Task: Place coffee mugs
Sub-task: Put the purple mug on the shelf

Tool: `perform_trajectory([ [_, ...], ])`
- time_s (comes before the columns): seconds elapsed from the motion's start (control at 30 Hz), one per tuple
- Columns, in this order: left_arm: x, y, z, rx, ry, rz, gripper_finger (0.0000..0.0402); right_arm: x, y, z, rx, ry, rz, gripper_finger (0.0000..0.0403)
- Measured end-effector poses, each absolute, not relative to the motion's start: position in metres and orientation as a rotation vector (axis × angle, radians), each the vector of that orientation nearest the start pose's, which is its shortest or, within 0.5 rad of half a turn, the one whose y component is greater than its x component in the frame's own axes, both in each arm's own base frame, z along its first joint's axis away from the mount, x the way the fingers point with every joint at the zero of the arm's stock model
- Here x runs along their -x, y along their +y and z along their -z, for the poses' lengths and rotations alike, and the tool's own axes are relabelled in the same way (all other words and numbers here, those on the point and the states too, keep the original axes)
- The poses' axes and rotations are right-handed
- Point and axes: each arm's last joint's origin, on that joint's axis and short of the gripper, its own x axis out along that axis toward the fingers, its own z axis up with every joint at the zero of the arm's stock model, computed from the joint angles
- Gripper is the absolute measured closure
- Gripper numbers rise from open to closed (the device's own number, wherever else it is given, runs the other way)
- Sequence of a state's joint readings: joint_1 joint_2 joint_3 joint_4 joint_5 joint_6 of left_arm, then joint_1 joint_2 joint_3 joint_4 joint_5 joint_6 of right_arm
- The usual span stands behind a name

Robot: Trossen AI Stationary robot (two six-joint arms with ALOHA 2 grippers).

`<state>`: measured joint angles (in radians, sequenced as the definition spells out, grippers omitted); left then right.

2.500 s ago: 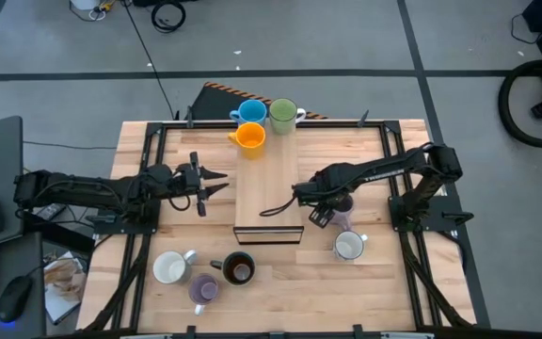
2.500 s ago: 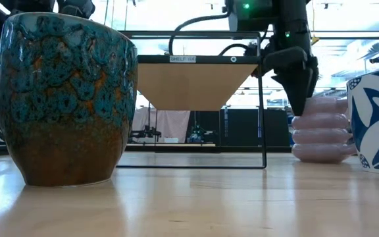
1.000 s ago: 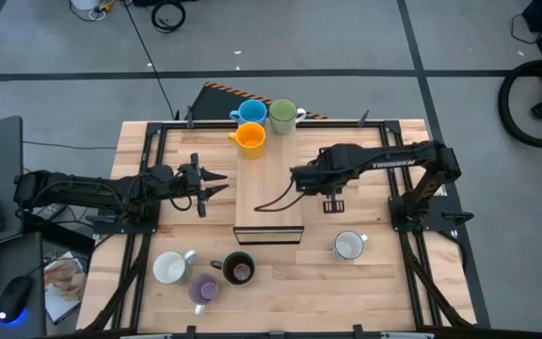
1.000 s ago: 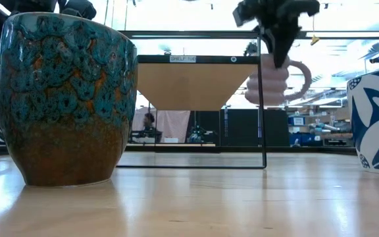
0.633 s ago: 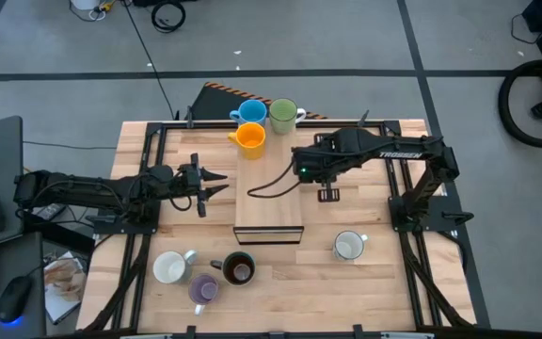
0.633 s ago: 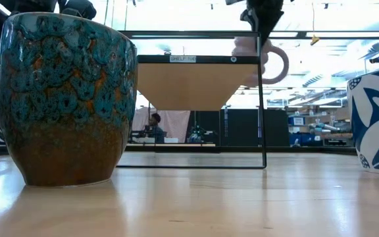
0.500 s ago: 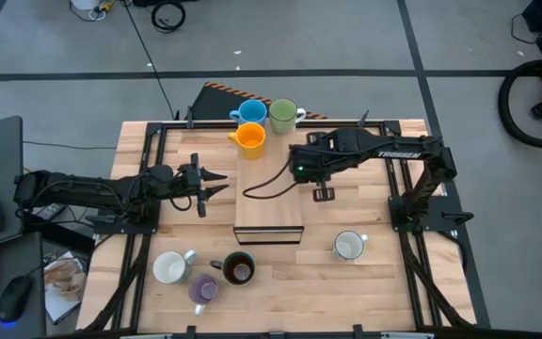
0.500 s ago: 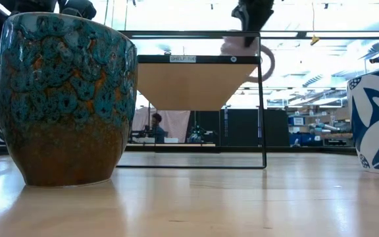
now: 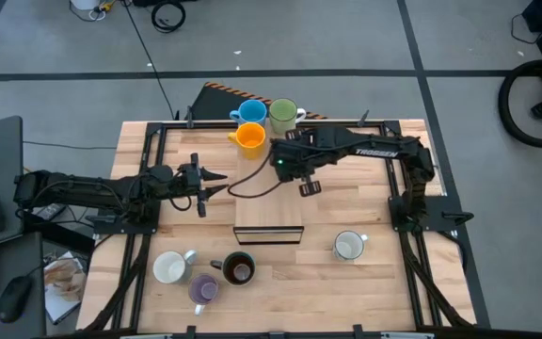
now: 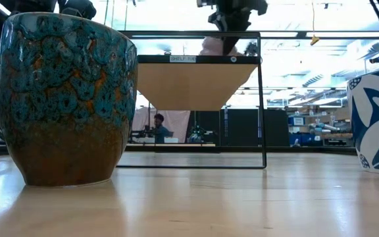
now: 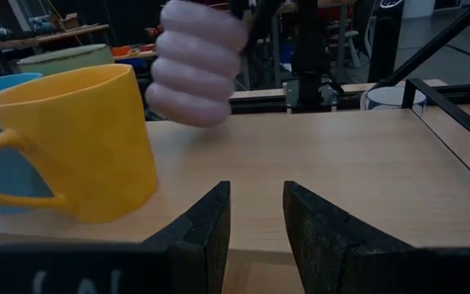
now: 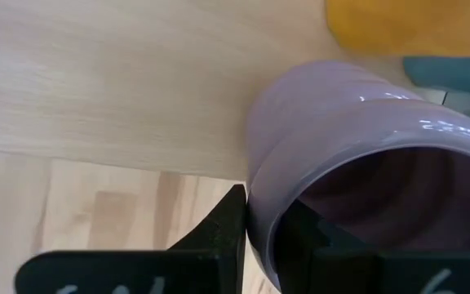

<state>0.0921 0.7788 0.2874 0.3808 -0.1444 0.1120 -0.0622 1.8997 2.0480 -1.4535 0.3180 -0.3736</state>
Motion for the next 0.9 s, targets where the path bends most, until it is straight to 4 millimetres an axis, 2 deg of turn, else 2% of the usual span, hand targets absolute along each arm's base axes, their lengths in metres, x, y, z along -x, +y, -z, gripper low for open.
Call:
perform_trajectory([
  [0.2,-0.171,0.020,-0.216,-0.115,0.124,-0.230,0.0281,-0.362,-0.044,-0.357,0.479,1.347,0.093,0.0347],
  [0.9,-0.171,0.020,-0.216,-0.113,0.121,-0.230,0.0281,-0.366,-0.064,-0.359,0.422,1.277,0.066,0.0343],
])
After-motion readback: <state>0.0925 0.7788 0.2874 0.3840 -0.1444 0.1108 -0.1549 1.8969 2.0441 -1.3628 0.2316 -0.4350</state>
